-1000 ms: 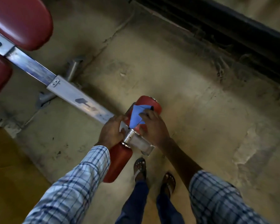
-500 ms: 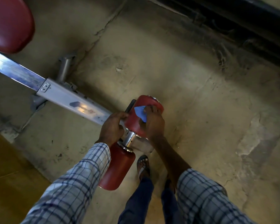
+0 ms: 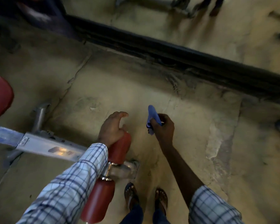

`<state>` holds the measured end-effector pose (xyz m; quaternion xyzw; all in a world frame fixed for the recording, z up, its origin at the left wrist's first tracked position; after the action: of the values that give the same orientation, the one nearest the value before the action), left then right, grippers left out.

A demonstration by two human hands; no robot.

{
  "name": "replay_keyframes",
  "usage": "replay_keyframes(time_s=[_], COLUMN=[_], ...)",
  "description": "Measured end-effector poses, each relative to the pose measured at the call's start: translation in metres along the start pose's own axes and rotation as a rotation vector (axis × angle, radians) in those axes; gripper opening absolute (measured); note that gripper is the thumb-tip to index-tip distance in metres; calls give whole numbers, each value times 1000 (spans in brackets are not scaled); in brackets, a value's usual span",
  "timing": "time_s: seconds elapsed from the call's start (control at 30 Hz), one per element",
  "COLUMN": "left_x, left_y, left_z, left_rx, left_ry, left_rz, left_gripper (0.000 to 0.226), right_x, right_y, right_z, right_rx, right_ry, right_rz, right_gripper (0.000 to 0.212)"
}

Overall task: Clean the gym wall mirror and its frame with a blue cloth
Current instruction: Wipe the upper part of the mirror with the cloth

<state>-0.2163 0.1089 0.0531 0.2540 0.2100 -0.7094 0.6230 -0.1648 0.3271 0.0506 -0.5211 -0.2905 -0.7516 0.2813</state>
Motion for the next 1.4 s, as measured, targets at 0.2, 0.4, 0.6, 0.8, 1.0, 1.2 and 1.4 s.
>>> replay_keyframes(time_s=[0.2,0.4,0.6,0.8,1.0,1.2,1.4], left_x=[-173,-355,-529,-690,-821,-933,-1040], left_y=[-46,-71,-98,-120,-155,-222,-297], left_z=[20,19,1,-13,-25,-52,-73], left_rx=[-39,-37,-89,-169,-265,-325,-360], left_ry=[17,42,59,123,133,163,185], left_rz=[-284,-495,-679,-828,-980,-1086,-1212], left_gripper=[53,62,68,75,81,83,85], right_x=[89,155,212,272,336,381,427], right_y=[-53,-120,-196,-274,-342,-434,-531], right_z=[124,255,400,533,628,680,726], right_rx=[-208,-454,-600,-747,-831,-817,-908], right_ry=[-99,-123,-162,-167,-241,-333,-308], right_rz=[3,91,226,308,389,475,524], right_gripper=[18,22,22,22,19,24,20])
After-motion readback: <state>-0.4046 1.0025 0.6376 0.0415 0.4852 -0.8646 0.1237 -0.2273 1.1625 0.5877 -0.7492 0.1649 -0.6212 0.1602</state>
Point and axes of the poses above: each hand's wrist, its own y-axis away from the middle knuckle, its own z-axis out of the back of the hand, x = y × z, the point moved 4 cm from there along -y, towards the middle knuckle, and after that the axes turned 15 degrees about -x, right-handed, at the moved point
